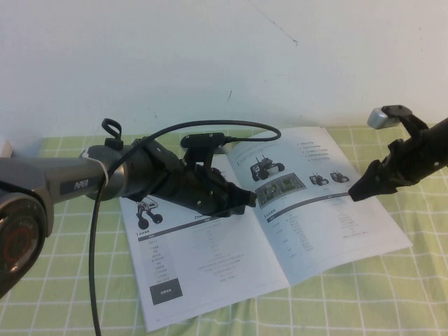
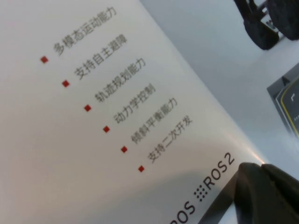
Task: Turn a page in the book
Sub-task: Open the closed book
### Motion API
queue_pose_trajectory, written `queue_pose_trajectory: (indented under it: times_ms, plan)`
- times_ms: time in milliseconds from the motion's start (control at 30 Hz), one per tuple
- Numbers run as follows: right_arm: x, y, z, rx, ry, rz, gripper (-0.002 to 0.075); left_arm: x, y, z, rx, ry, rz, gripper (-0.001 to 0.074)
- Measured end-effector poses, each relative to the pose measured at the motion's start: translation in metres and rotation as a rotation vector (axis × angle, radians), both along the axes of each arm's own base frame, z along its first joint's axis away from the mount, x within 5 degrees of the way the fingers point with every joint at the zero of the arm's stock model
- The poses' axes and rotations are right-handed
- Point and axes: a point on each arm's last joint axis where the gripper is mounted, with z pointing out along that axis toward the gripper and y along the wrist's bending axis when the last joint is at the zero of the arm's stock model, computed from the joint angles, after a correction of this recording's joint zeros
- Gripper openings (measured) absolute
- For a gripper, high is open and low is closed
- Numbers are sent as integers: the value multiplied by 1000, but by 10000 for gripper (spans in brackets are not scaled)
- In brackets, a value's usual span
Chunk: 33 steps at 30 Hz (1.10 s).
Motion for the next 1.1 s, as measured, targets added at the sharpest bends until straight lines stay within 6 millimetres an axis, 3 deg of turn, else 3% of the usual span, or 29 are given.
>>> queue_pose_trajectory:
  times_ms: [133, 467, 733, 1100]
  plan:
    - [0, 1, -7, -48, -5, 27, 451, -1, -1, 0, -5, 13, -14, -2]
    - [4, -6, -3, -176, 28, 0, 451, -3, -2, 0, -9, 26, -29, -2]
    - [4, 7, -8, 23, 90, -31, 444, -3, -2, 0, -8, 25, -30, -2]
    - [-2, 16, -26, 164, 208, 0, 257, -3, -2, 0, -6, 24, -32, -2]
